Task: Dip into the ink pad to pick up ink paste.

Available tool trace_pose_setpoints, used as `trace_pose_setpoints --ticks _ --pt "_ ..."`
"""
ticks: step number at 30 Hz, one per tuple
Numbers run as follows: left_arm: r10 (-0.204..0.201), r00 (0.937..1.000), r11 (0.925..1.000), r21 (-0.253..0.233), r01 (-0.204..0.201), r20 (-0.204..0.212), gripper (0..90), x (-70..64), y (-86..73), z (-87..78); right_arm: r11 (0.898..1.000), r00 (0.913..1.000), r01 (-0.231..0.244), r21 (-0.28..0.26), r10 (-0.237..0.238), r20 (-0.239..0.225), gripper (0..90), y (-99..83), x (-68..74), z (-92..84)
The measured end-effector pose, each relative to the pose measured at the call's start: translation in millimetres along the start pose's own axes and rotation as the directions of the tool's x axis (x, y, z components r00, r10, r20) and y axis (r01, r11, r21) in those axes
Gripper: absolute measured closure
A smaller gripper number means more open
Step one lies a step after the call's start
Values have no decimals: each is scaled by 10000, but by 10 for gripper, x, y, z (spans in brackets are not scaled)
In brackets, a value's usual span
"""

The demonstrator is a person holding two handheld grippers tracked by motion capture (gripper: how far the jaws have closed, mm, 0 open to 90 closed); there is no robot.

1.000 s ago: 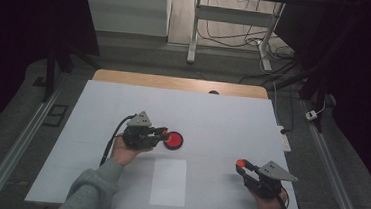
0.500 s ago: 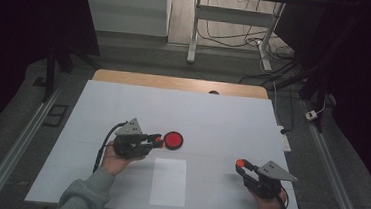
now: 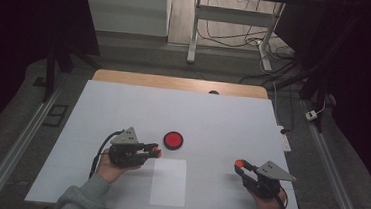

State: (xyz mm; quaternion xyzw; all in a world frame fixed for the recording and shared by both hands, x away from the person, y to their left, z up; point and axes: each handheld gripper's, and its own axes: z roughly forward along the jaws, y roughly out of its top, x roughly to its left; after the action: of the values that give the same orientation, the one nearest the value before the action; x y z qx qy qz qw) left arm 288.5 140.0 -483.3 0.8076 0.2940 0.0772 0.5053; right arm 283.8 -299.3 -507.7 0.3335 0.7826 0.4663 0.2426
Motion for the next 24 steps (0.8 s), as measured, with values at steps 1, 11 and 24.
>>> trace_pose_setpoints --ticks 1,11,24 --pt "-11 10000 10000 -6 11 51 720 -10 -3 6 10000 10000 8 4 -8 -2 645 1 2 0" --pt "-117 9998 9999 41 116 150 719 -25 -14 15 10000 10000 -9 30 9 20 645 -2 -5 6" --pt "-139 9997 9999 41 139 185 719 -28 -10 36 10000 10000 7 -17 -7 6 645 4 4 7"
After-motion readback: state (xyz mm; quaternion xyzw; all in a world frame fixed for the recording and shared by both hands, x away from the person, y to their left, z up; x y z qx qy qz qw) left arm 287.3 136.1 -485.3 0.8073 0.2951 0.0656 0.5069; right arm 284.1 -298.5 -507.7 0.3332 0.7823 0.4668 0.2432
